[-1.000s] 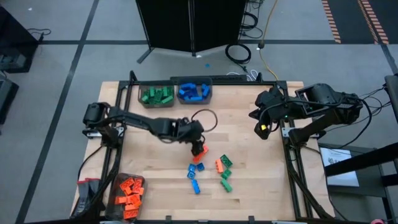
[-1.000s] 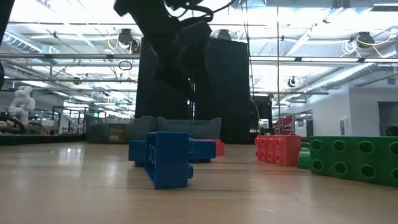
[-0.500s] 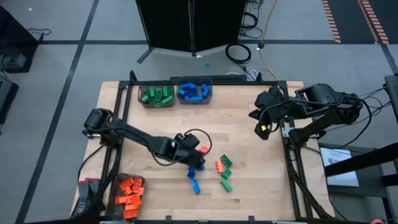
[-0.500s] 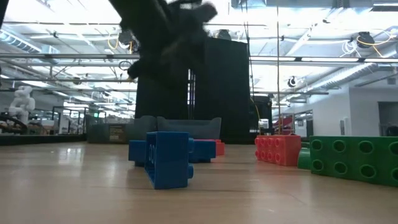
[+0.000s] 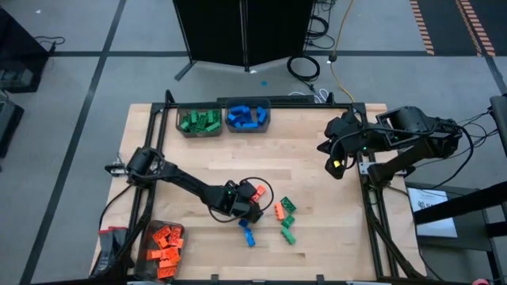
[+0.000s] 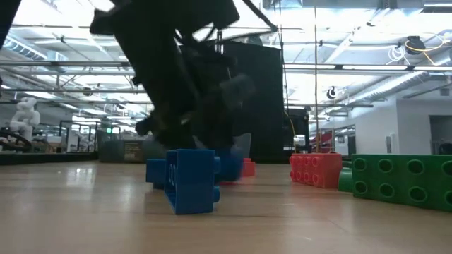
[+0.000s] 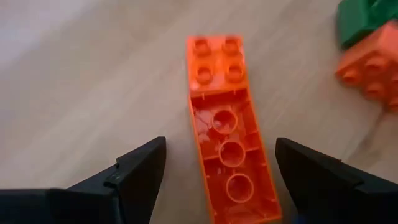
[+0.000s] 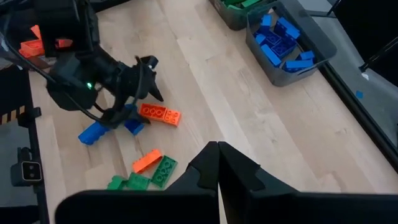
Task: Sort blocks
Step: Put the orange gamepiece into the bottom black bin
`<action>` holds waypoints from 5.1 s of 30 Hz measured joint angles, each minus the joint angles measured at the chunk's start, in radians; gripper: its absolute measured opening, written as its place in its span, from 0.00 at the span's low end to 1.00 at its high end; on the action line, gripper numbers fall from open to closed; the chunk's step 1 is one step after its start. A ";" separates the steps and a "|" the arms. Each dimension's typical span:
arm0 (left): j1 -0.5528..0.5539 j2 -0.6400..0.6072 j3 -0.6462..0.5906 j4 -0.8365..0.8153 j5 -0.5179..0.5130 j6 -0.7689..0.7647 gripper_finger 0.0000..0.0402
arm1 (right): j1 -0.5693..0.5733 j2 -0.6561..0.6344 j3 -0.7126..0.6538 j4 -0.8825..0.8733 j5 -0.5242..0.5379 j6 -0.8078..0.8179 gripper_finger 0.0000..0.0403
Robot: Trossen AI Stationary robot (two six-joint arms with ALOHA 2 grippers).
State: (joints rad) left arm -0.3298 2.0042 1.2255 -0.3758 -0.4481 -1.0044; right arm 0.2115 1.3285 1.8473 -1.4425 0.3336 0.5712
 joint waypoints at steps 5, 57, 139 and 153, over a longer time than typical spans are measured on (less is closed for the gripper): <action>0.000 0.045 0.005 0.001 0.006 -0.008 0.72 | 0.000 0.000 0.000 0.000 0.000 -0.011 0.00; -0.827 -0.523 0.008 -0.842 0.317 -0.850 0.29 | 0.000 0.000 0.000 0.003 0.007 -0.086 0.00; 0.045 0.147 0.014 0.196 -0.142 0.093 0.43 | 0.000 0.000 0.000 -0.005 -0.001 -0.068 0.00; 0.054 -0.047 0.007 0.135 -0.107 0.158 0.31 | 0.000 0.000 0.000 -0.004 0.000 -0.082 0.00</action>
State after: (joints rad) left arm -0.2759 1.9568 1.2324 -0.2411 -0.5551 -0.8467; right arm 0.2115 1.3281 1.8473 -1.4463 0.3336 0.4888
